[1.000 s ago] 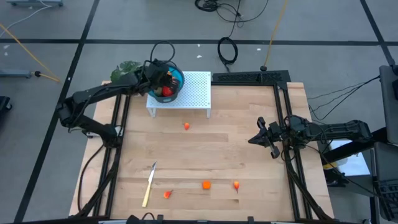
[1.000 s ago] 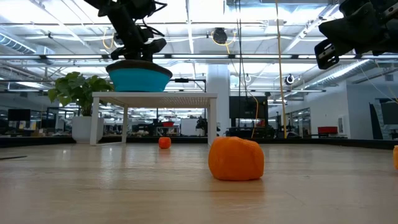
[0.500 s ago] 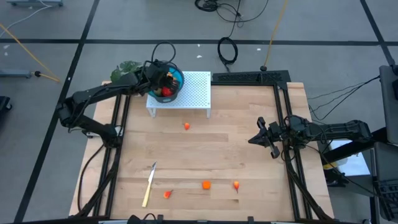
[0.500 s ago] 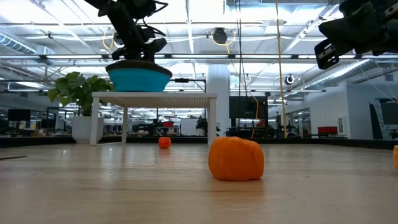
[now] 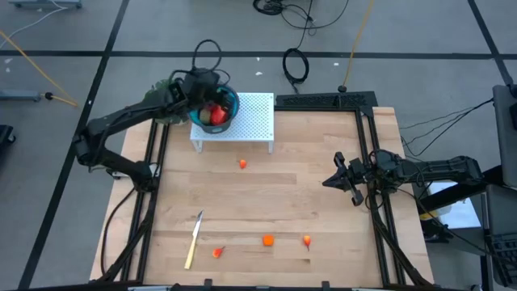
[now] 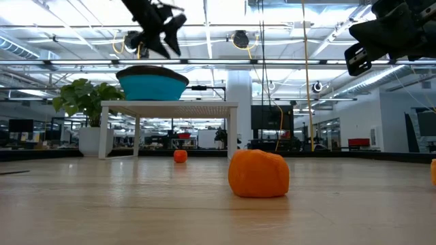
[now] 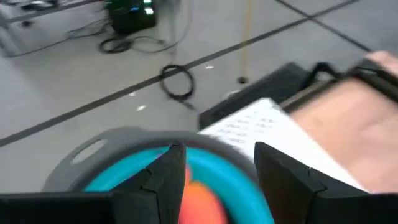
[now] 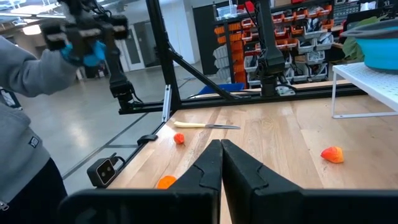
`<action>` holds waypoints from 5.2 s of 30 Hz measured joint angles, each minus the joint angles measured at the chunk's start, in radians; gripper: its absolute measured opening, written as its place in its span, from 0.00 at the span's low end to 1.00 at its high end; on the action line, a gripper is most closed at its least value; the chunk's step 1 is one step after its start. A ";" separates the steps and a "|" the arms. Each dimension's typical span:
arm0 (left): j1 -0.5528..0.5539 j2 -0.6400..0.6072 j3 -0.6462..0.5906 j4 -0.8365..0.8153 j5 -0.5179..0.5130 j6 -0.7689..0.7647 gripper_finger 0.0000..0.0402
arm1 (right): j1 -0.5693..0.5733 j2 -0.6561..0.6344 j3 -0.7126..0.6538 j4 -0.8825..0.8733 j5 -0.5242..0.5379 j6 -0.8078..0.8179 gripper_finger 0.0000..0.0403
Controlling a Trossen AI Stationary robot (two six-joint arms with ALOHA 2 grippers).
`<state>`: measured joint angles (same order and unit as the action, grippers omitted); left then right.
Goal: Pick & Place Fruit
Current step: Put the bottom right peach into the blue strainer bowl on the shelf on the shelf
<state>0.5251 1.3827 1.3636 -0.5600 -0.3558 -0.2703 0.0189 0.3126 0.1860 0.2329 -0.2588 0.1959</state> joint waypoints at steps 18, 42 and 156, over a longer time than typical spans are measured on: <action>-0.440 0.007 0.093 -0.022 -0.118 -0.049 0.19 | 0.000 0.000 0.000 0.000 -0.002 0.000 0.00; -0.800 0.006 -0.030 -0.061 -0.118 -0.305 0.02 | 0.002 0.001 0.000 0.028 -0.012 0.124 0.00; -0.795 -0.861 -1.093 0.467 0.093 -0.027 0.05 | 0.598 1.221 0.885 -0.774 0.153 1.523 0.43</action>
<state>-0.2699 0.5213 0.2703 -0.0933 -0.2623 -0.2970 0.6167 1.5338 1.0710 -0.5407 -0.1062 1.7191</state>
